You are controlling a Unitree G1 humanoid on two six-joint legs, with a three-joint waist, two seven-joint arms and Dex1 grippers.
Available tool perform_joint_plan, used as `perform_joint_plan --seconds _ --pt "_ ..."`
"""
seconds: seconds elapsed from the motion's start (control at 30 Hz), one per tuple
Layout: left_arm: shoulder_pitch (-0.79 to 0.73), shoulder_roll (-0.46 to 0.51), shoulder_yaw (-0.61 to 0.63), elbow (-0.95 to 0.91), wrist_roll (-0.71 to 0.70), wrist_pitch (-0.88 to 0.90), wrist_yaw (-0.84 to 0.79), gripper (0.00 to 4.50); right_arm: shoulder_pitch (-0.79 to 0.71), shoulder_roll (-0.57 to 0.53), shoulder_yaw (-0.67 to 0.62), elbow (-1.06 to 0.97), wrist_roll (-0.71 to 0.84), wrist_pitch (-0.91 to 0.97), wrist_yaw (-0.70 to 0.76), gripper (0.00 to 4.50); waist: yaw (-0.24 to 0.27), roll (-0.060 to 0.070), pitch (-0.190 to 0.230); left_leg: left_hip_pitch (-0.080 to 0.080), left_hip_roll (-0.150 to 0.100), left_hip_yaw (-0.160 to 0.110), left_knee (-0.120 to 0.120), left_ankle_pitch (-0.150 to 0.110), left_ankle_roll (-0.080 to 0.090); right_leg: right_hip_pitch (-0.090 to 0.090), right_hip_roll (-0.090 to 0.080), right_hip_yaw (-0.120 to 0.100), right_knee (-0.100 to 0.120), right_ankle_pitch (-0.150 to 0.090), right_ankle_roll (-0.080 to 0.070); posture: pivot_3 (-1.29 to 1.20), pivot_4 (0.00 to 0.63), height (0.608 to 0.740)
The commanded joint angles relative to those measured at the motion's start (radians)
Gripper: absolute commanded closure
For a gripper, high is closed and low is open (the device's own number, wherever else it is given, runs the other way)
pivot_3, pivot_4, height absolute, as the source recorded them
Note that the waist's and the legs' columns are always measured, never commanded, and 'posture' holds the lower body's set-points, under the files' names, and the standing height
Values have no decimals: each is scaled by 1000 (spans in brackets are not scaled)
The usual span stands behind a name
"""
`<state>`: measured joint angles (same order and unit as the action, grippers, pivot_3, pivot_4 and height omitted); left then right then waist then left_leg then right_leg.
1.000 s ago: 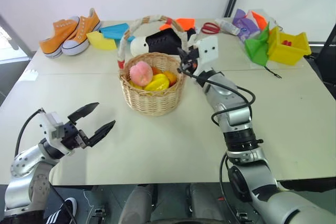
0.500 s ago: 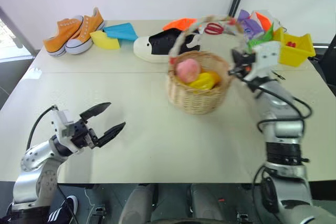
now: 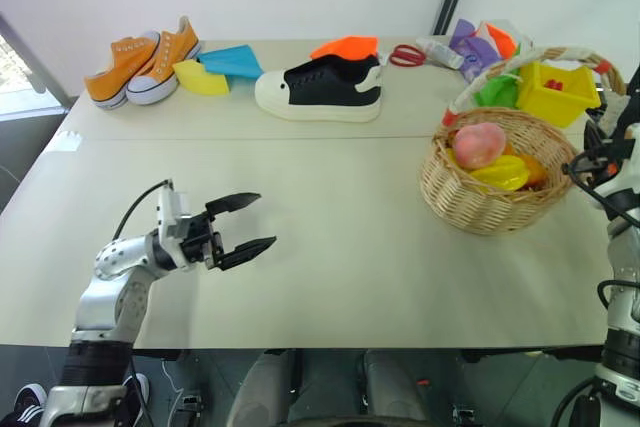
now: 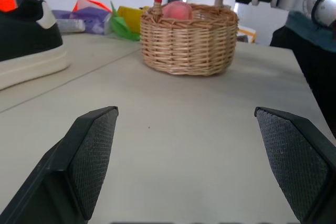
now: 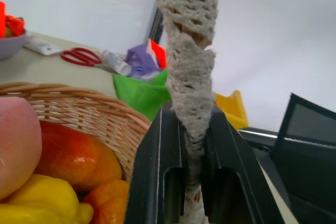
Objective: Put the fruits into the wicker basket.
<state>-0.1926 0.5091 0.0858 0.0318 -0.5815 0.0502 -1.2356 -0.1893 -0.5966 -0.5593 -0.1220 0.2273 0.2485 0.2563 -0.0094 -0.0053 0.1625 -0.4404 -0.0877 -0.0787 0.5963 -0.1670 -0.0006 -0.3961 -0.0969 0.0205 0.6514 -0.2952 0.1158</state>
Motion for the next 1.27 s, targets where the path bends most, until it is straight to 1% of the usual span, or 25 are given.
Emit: perform_joint_plan --seconds 0.03,0.07,0.1,0.27,0.3,0.4,0.43,0.5,0.53,0.63,0.67,0.7,0.73,0.8,0.87,0.9,0.97,1.07,1.2,1.27 --pt "-23 0 -3 29 11 -21 -24 0 2 14 -105 -10 66 15 -43 3581 0 0 0 0 0 0 0 0 0 0 0 0 0 0 0 0 150 740" --pt "-29 -1 -4 40 14 -23 -28 0 15 13 -101 -20 62 12 -40 3124 -1 0 0 0 0 0 0 0 0 0 0 0 0 0 0 0 150 740" --pt "-33 -2 -4 47 16 -25 -31 0 25 12 -96 -27 57 10 -38 2774 -1 0 0 0 0 0 0 0 0 0 0 0 0 0 0 0 150 740" --pt "-63 -13 0 101 28 -41 -43 0 76 66 -96 -130 73 46 -96 101 -4 0 0 1 1 0 0 0 0 0 0 0 1 0 0 0 150 740" --pt "-67 -16 2 109 30 -45 -42 0 90 84 -94 -157 74 57 -110 39 -5 0 0 1 1 0 0 0 0 0 0 0 1 0 0 0 150 740" --pt "-82 -24 12 144 38 -59 -24 0 168 201 -100 -302 81 20 -176 39 -1 0 0 1 1 -1 0 0 0 0 0 -1 1 0 0 0 150 740" --pt "-85 -24 17 152 39 -64 -17 0 203 240 -92 -356 76 -10 -184 39 -1 1 0 1 1 -2 0 0 0 0 1 -1 1 0 1 0 150 740" --pt "-88 -22 22 160 40 -64 -11 0 246 283 -75 -416 70 -43 -184 39 -1 1 0 0 1 -2 -1 0 0 0 1 -1 1 0 1 0 150 740" --pt "-89 -19 27 164 42 -61 -3 0 278 307 -47 -450 65 -62 -173 39 -1 1 0 0 0 -2 -1 0 0 0 0 -1 1 0 1 0 150 740" --pt "-95 -11 59 179 42 -37 46 0 396 357 148 -542 57 -128 -67 39 -6 1 0 1 0 -2 0 0 0 0 0 -1 1 0 1 0 150 740" --pt "-95 -9 72 184 46 -38 69 0 406 346 224 -562 78 -111 -19 39 -9 1 0 2 0 -2 0 0 0 0 0 0 1 0 1 0 150 740" --pt "-93 -9 89 189 58 -58 101 0 400 310 301 -569 67 -119 47 39 -13 1 0 3 1 -2 -1 0 0 1 1 -1 2 0 1 0 150 740" --pt "-88 -7 103 195 73 -71 135 0 378 281 361 -570 90 -93 104 39 -18 1 0 4 2 -2 -1 0 0 2 2 0 2 0 0 0 150 740" --pt "-81 -6 129 207 115 -90 225 0 319 234 419 -550 174 0 178 39 -17 1 0 4 2 -1 0 0 0 2 2 0 1 -1 0 0 150 740" --pt "-74 -2 154 217 135 -67 306 0 274 150 474 -502 194 53 284 39 -6 0 0 5 2 -2 0 0 0 3 1 -1 0 -1 0 0 150 740" --pt "-66 -1 164 220 150 -70 340 0 250 110 503 -463 173 55 332 39 -3 0 0 5 2 -2 0 0 0 2 1 -1 -1 -1 0 0 150 740" --pt "-44 1 184 214 174 -79 396 0 197 67 529 -386 177 55 397 39 2 -4 -1 5 1 -3 0 -1 0 3 1 -3 -3 -1 0 0 150 740" --pt "-12 4 227 190 174 -62 477 0 111 47 560 -282 173 32 468 39 1 -4 0 5 0 -3 0 -1 1 3 0 -3 -4 0 0 0 150 740" --pt "34 10 297 142 138 -50 540 0 16 63 593 -162 137 -18 516 39 -1 -5 0 5 1 -3 0 -1 0 3 0 -3 -3 0 0 0 150 740" --pt "56 15 314 117 143 -52 562 0 -11 69 606 -118 125 -34 533 39 -1 -5 0 5 1 -3 -1 -1 0 3 0 -3 -3 0 1 0 150 740"
